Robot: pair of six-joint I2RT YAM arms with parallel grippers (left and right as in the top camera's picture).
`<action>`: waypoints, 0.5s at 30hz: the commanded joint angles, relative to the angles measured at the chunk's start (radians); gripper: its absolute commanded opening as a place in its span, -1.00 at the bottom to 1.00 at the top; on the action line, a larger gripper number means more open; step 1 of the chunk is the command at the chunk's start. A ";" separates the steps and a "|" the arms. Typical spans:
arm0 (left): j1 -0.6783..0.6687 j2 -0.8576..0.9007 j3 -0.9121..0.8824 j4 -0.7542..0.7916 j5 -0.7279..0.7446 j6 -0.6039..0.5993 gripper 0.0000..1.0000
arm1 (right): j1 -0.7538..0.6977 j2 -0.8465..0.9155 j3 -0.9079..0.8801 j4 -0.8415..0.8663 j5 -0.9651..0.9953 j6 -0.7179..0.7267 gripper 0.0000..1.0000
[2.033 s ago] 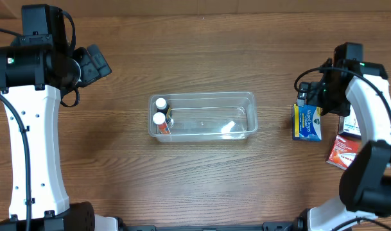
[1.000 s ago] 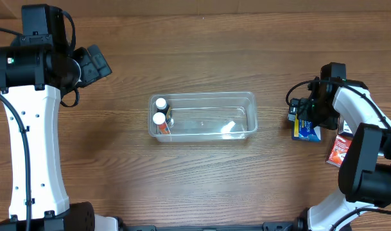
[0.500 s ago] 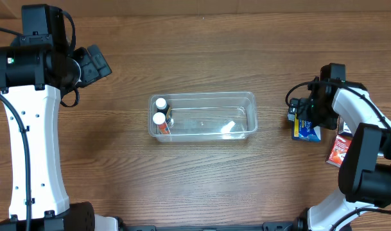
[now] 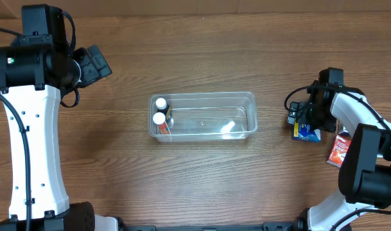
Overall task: Pack container
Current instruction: 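Grasp the blue VapoDrops box with the right gripper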
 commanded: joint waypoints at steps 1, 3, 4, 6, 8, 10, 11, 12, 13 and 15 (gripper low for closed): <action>-0.001 -0.012 0.019 0.000 0.005 0.016 1.00 | -0.003 0.007 -0.015 0.006 -0.021 0.000 0.69; -0.001 -0.012 0.019 0.000 0.005 0.016 1.00 | -0.003 0.007 -0.011 0.005 -0.021 0.003 0.64; -0.001 -0.012 0.019 0.000 0.005 0.016 0.99 | -0.003 0.007 -0.011 0.005 -0.021 0.003 0.63; -0.001 -0.012 0.019 0.000 0.005 0.016 1.00 | -0.003 0.007 -0.009 0.005 -0.021 0.003 0.55; -0.001 -0.012 0.019 0.000 0.005 0.016 1.00 | -0.002 0.007 0.002 -0.005 -0.021 0.003 0.48; -0.001 -0.012 0.019 0.000 0.005 0.016 1.00 | -0.002 0.007 0.029 -0.032 -0.041 0.004 0.48; -0.001 -0.012 0.019 0.000 0.005 0.016 1.00 | -0.002 0.007 0.046 -0.049 -0.052 0.003 0.47; -0.001 -0.012 0.019 0.000 0.005 0.016 1.00 | -0.002 0.007 0.066 -0.069 -0.056 0.004 0.47; -0.001 -0.012 0.019 0.000 0.005 0.016 1.00 | -0.002 0.006 0.088 -0.095 -0.055 0.005 0.47; -0.001 -0.012 0.019 0.000 0.005 0.016 1.00 | -0.001 0.003 0.138 -0.148 -0.055 0.012 0.46</action>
